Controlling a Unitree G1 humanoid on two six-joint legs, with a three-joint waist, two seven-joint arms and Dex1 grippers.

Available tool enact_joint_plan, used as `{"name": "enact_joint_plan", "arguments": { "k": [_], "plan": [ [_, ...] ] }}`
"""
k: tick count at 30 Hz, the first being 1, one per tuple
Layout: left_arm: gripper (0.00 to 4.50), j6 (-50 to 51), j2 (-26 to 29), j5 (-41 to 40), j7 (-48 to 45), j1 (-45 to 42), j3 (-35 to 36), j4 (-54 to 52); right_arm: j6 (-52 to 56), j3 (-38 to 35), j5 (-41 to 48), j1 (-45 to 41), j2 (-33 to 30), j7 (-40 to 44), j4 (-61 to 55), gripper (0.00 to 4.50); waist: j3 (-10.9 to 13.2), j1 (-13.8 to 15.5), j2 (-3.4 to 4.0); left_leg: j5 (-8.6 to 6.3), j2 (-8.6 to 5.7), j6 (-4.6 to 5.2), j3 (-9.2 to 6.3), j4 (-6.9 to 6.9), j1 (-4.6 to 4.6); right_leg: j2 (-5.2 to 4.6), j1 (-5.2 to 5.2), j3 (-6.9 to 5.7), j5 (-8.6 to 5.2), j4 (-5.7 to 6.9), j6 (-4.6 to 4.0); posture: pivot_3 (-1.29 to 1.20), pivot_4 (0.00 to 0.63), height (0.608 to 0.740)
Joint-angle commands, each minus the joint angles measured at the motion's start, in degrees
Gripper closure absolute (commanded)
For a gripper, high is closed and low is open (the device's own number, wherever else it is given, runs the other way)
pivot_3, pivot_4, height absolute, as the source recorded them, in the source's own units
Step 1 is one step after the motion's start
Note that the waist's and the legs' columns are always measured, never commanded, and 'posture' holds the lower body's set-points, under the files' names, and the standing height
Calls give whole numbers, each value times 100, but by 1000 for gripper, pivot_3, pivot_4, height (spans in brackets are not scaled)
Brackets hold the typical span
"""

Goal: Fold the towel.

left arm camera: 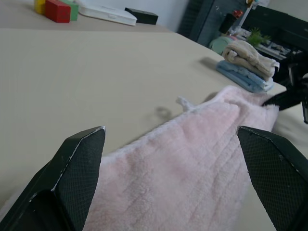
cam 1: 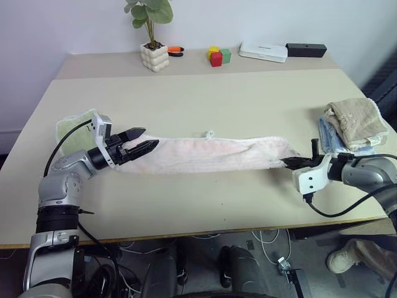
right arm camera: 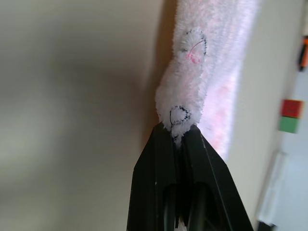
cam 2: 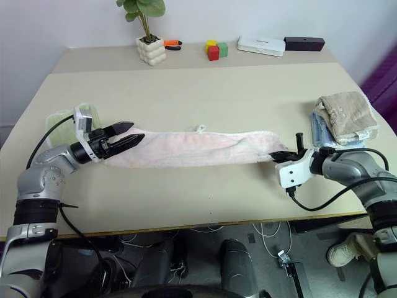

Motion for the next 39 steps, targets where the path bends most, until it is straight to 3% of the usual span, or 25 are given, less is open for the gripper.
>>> {"name": "enact_joint_plan", "arguments": {
  "k": [1,2,7,15,18,19,23,25,27,30,35,39],
  "plan": [
    [0,-135,-5,-38,25,-17,62,-88,32,-78,173,-54,-146,-12,52,3906,0,-9,0,0,0,0,0,0,0,0,0,0,0,0,0,0,150,740],
    [0,-136,-15,-23,55,-34,55,-74,35,-77,339,-31,-133,84,81,3622,0,-8,0,0,0,0,0,0,1,0,0,0,0,0,0,0,150,740],
    [0,-73,-10,-61,129,-106,89,-48,443,-216,596,35,-328,302,86,1068,0,9,0,0,0,0,-2,1,2,1,3,0,0,0,0,0,150,740],
    [0,-95,-18,-107,232,-139,142,-94,1256,-625,1206,-165,-854,683,-181,1068,0,-16,-1,-1,2,1,-6,0,3,0,4,-1,0,-1,-1,0,150,740],
    [835,20,-143,-243,346,-310,150,-146,2244,-934,1469,-602,-428,309,-429,1884,0,-37,-1,0,3,0,-4,-1,3,1,1,0,1,0,-1,0,150,740],
    [1346,34,-165,-273,344,-339,147,-157,2448,-984,1488,-669,-321,221,-511,2396,0,-31,-1,0,4,0,-4,0,3,1,1,0,1,1,-1,0,150,740],
    [3438,146,-455,-417,747,-437,169,-423,4033,-1410,2685,-768,1153,-309,-1667,4492,-6,-7,-10,2,7,-4,-9,0,3,5,3,-1,1,2,-2,0,150,740],
    [4466,185,-805,-468,1218,-467,145,-644,5011,-1687,3672,-856,2240,-843,-2220,4500,-6,9,-11,3,6,-3,-10,1,1,5,4,-1,2,5,-2,0,150,740],
    [4466,121,-1339,-562,1865,-529,267,-668,5658,-1890,4308,-878,3368,-1514,-2365,4500,-6,36,-11,3,4,-3,-15,2,-2,5,6,-3,2,7,-1,0,150,740],
    [4466,-127,-1842,-168,2470,-481,52,-583,5973,-1673,4292,-668,4120,-1750,-2375,4500,-6,92,-10,1,-1,2,-23,9,-11,3,9,-9,3,6,-1,0,150,740],
    [4466,-543,-2501,380,3422,-449,-119,-137,6281,-1747,4127,-406,4646,-2402,-2151,4500,-6,114,-9,-2,-14,8,-20,8,-9,3,10,-8,3,3,-1,0,150,740],
    [4466,-800,-2607,667,3547,-321,-257,127,6382,-1676,4077,64,4846,-2592,-2243,4500,-7,55,-9,-3,-13,7,-20,1,-7,5,7,-9,3,3,-1,0,150,740]
  ]
}}
